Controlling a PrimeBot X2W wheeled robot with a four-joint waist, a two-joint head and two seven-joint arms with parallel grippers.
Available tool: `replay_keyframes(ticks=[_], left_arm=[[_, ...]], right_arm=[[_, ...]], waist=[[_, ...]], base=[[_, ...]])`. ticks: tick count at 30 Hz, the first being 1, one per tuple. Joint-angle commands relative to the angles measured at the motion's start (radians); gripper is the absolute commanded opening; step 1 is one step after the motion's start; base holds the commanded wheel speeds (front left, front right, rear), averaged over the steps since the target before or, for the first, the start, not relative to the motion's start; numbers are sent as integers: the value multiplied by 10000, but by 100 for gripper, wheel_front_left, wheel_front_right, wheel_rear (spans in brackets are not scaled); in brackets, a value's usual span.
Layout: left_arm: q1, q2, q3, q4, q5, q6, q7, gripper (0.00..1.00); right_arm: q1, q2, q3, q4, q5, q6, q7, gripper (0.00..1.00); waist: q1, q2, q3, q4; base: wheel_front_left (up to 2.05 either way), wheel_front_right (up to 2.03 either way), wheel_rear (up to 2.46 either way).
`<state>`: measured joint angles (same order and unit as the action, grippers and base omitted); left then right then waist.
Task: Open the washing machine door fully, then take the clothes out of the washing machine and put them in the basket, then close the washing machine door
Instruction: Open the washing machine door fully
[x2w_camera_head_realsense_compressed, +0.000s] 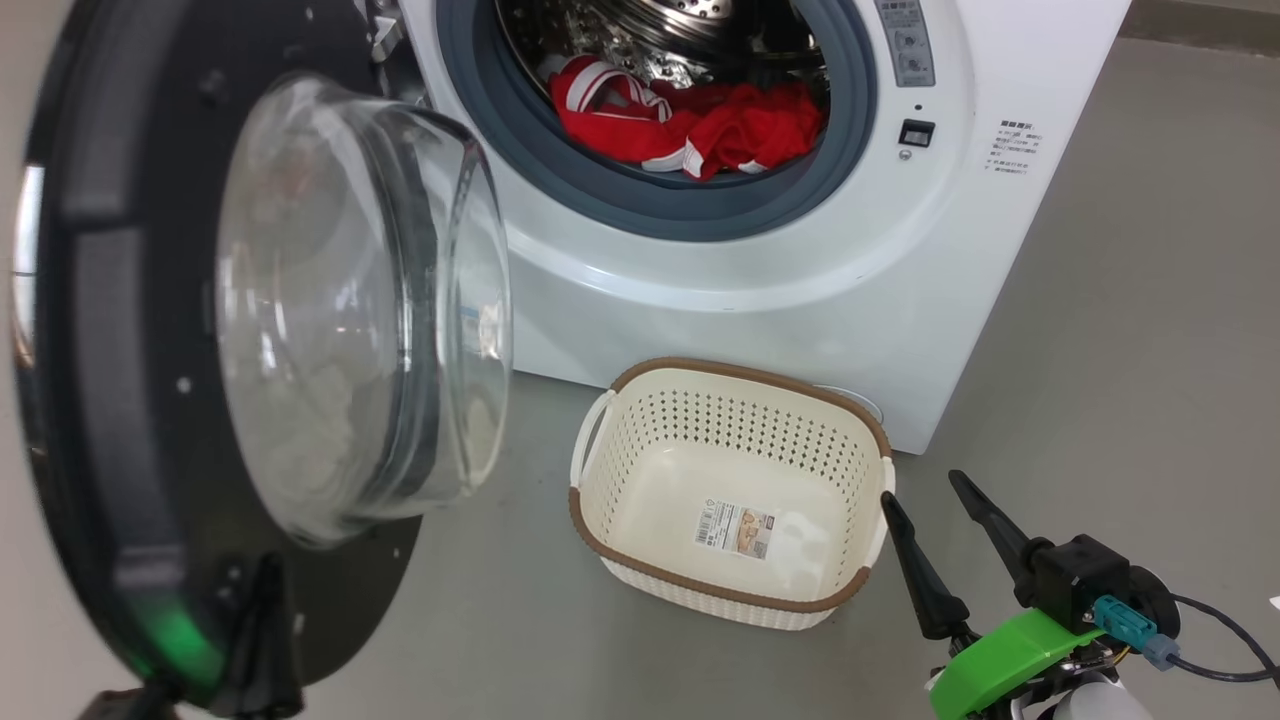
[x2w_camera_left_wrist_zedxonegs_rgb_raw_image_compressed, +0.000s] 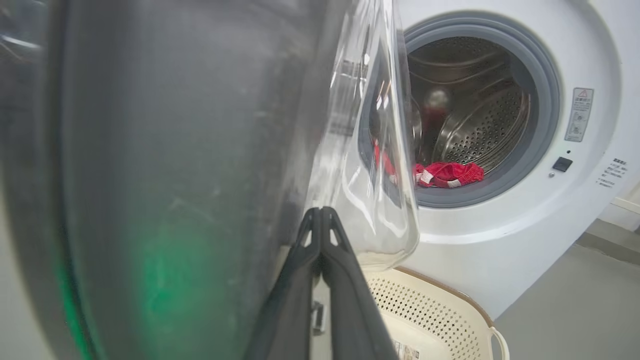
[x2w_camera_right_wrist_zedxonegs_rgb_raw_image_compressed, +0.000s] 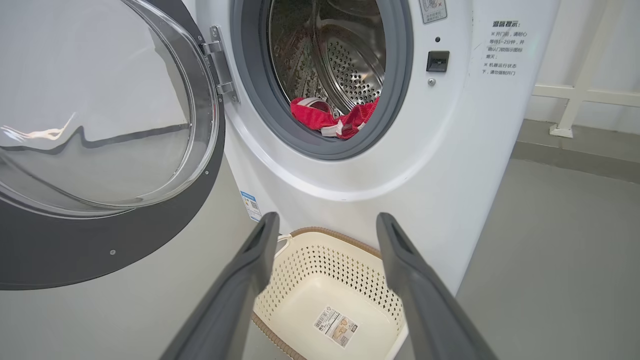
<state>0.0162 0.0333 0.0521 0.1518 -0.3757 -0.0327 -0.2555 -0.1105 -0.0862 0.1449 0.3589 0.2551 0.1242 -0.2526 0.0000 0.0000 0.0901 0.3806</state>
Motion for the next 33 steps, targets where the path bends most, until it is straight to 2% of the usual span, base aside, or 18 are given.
replay_keyframes(ticks=[1,11,16,33], left_arm=[[-400,169,566,-149,115,124,-63,0],[-1610,196,3017,730,993,-76,-63,0],[-2321,445,4024,1340,1409,-227,-63,0],[-4281,1381,6503,3125,2386,-387,-63,0]], right_arm=[[-160,4,246,-248,69,65,-91,100],[-315,-89,210,-298,19,65,-91,100],[-441,-127,182,-341,-23,65,-91,100],[-950,-300,82,-478,-286,65,-91,100]], waist=[[0,0,15,-12],[0,0,339,-196],[0,0,584,-331],[0,0,1452,-685]], base=[[0,0,0],[0,0,0],[0,0,0],[0,0,0]])
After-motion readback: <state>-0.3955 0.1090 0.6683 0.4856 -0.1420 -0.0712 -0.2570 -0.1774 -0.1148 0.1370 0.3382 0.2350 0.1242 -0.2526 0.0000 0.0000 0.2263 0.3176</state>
